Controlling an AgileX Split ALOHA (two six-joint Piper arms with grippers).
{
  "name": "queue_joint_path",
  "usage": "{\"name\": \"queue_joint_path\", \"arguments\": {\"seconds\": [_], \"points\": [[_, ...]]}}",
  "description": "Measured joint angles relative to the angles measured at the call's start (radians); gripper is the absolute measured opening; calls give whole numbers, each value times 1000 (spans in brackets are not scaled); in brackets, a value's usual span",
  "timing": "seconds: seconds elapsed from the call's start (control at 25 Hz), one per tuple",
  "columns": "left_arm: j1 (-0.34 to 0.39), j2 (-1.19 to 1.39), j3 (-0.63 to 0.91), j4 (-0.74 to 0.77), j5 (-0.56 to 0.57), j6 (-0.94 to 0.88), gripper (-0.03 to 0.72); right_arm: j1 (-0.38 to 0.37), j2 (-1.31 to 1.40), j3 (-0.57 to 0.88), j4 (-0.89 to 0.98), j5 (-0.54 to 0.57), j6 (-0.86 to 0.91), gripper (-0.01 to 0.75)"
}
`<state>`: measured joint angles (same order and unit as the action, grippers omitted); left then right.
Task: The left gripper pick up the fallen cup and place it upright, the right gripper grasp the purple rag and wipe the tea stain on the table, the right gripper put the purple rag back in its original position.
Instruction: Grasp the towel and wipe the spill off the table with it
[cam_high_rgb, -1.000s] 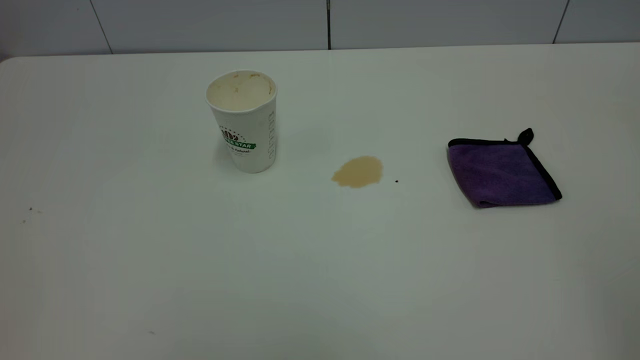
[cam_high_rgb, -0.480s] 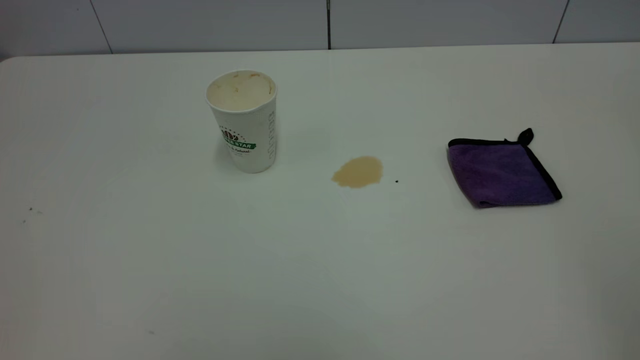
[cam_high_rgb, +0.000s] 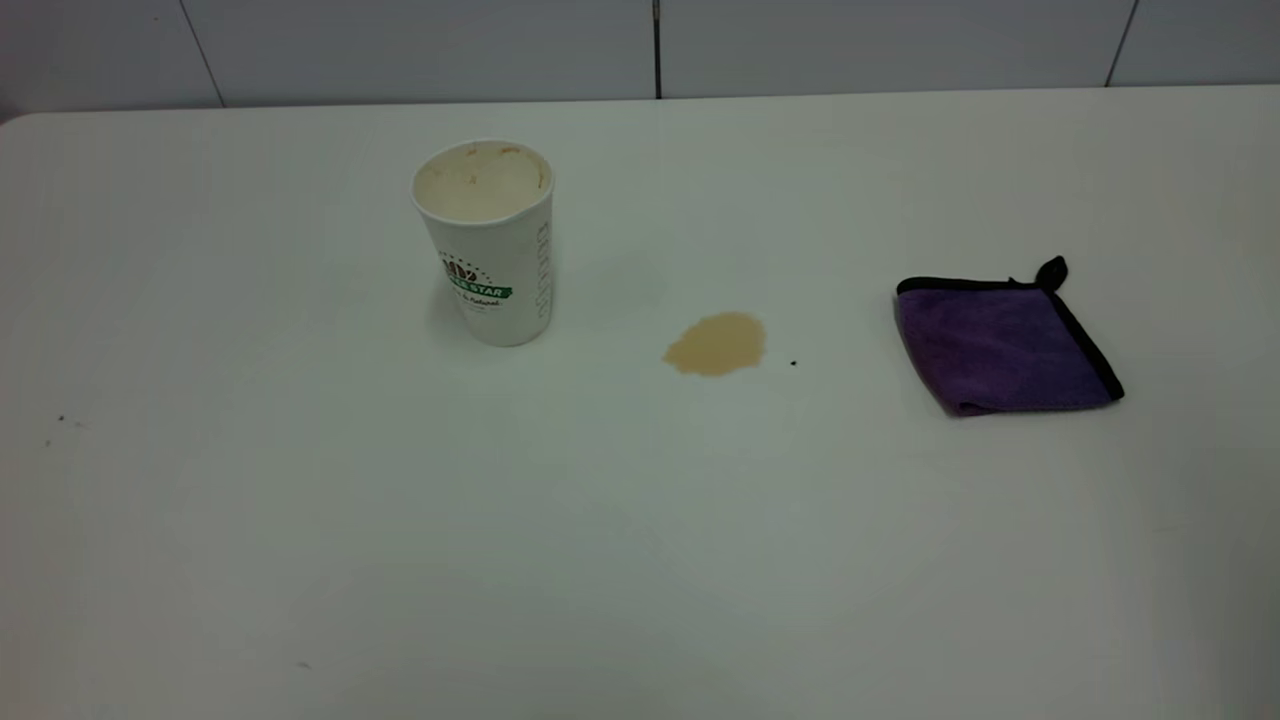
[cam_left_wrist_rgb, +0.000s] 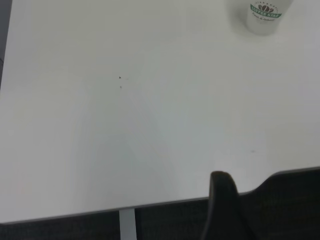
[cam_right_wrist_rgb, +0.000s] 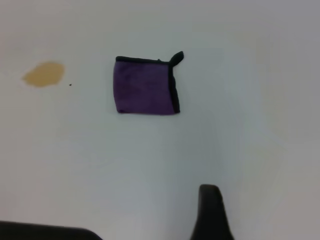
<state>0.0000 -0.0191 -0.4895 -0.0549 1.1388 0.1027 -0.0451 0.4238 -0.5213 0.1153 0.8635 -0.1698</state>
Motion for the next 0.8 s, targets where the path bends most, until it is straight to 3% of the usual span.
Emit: {"name": "queue_joint_path", "arguments": {"seconds": [0.32, 0.64, 0.8], "points": [[0, 0, 0, 0, 0, 0, 497, 0, 517, -41, 210, -302, -305, 605], [0, 0, 0, 0, 0, 0, 497, 10, 998, -169, 361, -436, -492, 589], [0, 0, 0, 0, 0, 0, 497, 79, 1208, -253, 385, -488, -575, 589]]}}
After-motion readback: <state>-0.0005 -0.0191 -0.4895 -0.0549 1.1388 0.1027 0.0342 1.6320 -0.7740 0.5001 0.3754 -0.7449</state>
